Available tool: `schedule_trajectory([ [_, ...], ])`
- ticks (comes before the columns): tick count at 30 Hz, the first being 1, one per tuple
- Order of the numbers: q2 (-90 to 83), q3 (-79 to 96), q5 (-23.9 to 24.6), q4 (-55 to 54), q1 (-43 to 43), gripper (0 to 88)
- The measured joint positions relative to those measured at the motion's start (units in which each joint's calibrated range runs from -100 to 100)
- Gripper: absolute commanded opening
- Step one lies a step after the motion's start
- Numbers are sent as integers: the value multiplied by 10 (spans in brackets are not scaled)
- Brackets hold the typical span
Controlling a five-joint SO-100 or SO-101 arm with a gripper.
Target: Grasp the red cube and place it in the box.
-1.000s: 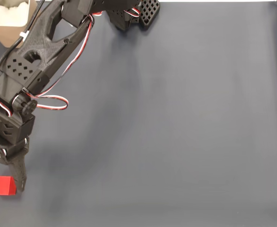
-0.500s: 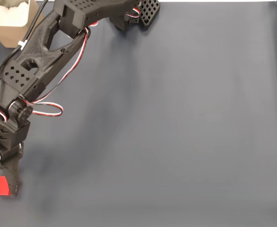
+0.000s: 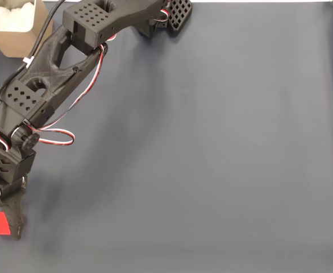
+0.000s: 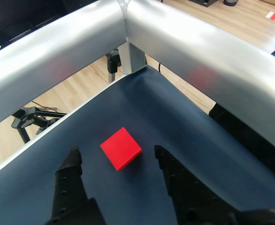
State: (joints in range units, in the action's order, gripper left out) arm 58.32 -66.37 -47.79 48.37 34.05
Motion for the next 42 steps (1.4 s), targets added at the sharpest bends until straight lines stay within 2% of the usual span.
schedule_trajectory([
  [19,70,-87,-2,-3,-6,370],
  [42,114,-113,-6,-28,-14,376],
])
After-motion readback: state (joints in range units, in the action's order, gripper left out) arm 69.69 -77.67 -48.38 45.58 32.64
